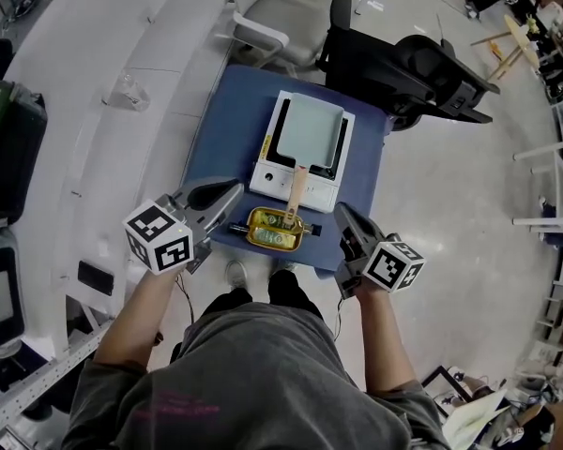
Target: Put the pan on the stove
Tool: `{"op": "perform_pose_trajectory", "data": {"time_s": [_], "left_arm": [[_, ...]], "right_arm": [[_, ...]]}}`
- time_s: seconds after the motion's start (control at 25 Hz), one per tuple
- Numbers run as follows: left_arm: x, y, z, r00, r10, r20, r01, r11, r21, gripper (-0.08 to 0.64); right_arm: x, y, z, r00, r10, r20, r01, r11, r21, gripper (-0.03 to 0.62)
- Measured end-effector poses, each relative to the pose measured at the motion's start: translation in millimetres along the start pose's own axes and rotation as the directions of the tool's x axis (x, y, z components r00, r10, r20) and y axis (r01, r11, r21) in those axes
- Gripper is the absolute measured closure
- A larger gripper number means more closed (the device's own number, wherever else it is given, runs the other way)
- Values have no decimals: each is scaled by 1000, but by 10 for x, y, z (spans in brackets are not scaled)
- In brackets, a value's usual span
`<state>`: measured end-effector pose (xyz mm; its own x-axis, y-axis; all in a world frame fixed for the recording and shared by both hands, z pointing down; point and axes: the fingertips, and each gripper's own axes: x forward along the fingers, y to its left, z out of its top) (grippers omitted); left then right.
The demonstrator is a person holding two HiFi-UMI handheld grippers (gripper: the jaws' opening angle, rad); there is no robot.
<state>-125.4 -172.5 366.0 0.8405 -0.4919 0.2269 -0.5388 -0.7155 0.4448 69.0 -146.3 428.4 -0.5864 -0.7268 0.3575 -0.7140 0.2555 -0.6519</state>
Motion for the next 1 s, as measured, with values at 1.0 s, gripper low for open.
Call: {"op": "perform_pose_trajectory", "data": {"time_s": [1.0], "left_arm": [[-237, -163, 172, 996, 25, 84, -27, 999, 23, 558]], "right_arm": [[-18, 585, 240, 997, 80, 24, -74, 978, -193, 591]]}}
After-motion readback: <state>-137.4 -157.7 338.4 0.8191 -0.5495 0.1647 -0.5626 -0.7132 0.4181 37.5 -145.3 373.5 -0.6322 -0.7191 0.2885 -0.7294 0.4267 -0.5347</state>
